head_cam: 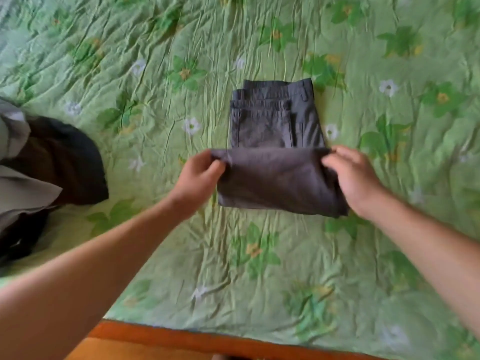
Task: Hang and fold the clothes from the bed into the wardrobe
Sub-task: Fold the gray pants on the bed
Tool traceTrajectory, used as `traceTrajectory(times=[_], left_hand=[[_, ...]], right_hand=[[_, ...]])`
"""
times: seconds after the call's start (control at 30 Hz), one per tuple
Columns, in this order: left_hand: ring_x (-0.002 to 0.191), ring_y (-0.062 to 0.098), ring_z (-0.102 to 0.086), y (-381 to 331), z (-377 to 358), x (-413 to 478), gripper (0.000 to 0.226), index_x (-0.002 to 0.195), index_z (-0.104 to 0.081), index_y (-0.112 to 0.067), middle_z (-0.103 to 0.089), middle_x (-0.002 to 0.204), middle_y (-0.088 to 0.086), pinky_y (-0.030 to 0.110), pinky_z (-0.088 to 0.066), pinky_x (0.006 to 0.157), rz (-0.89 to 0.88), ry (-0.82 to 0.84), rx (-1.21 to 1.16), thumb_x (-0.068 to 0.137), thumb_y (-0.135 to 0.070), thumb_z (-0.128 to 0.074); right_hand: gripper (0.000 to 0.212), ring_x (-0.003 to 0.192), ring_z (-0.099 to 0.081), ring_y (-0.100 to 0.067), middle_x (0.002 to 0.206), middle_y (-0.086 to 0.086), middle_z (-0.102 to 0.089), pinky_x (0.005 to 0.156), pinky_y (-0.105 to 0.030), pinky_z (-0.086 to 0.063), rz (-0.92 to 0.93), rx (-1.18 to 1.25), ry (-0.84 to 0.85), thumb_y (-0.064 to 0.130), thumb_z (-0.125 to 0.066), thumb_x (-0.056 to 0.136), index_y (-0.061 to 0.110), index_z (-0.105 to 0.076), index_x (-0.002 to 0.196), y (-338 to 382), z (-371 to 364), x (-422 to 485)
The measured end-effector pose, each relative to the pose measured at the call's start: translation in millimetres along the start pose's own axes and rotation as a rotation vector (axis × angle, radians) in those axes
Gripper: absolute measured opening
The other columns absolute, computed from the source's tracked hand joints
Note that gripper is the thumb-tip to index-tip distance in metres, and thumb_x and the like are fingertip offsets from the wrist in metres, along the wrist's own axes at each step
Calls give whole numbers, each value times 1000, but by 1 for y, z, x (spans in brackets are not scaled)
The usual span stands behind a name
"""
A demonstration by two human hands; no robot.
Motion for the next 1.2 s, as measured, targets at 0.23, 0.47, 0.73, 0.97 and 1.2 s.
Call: traceTrajectory(times=[0.23, 0.47, 0.73, 0.97, 1.2], left_hand=[[101, 23, -66, 35, -2, 86, 42, 132, -57, -1, -70, 115, 13, 40, -50, 97, 539, 262, -220, 97, -24, -62], [100, 24, -70, 58, -1, 58, 29, 115, -61, -11, -74, 106, 16, 29, -56, 85, 260, 196, -207, 90, 3, -67], [106, 25, -70, 41, -30, 82, 24, 120, -63, -8, -75, 111, 10, 37, -57, 91, 341, 180, -338, 96, -6, -63], [94, 17, -73, 17, -30, 73, 14, 100, -71, -12, -77, 98, 2, 37, -60, 84, -44, 237, 83, 88, -19, -73], [117, 15, -64, 18, -48, 71, 34, 133, -56, -8, -69, 123, 2, 38, -49, 105, 59, 317, 145, 99, -13, -58]], right_hand=[[41, 109, -69, -34, 125, -20, -69, 101, -48, -49, -561, -59, 333, 29, -74, 77, 11, -72, 113, -26, 1, 90], [63, 97, -72, -39, 114, -27, -70, 85, -60, -57, -661, 105, 254, 2, -76, 64, -3, -64, 126, -79, 1, 63], [44, 89, -75, -31, 103, -19, -76, 84, -49, -60, -541, 196, 187, 20, -74, 79, 0, -69, 118, -63, 2, 88], [35, 87, -76, -30, 102, -17, -76, 71, -45, -62, -678, 207, 275, 15, -73, 71, 2, -77, 103, -81, 2, 82], [30, 102, -73, -29, 112, -13, -75, 83, -43, -59, -691, 360, 303, 26, -60, 88, 8, -81, 99, -83, 13, 77]])
Point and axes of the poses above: each hand's wrist, its own x-axis towards the middle knuckle, its own z-axis out of the back of the hand, y = z × x, the point moved 3 cm from there along x, towards the middle knuckle
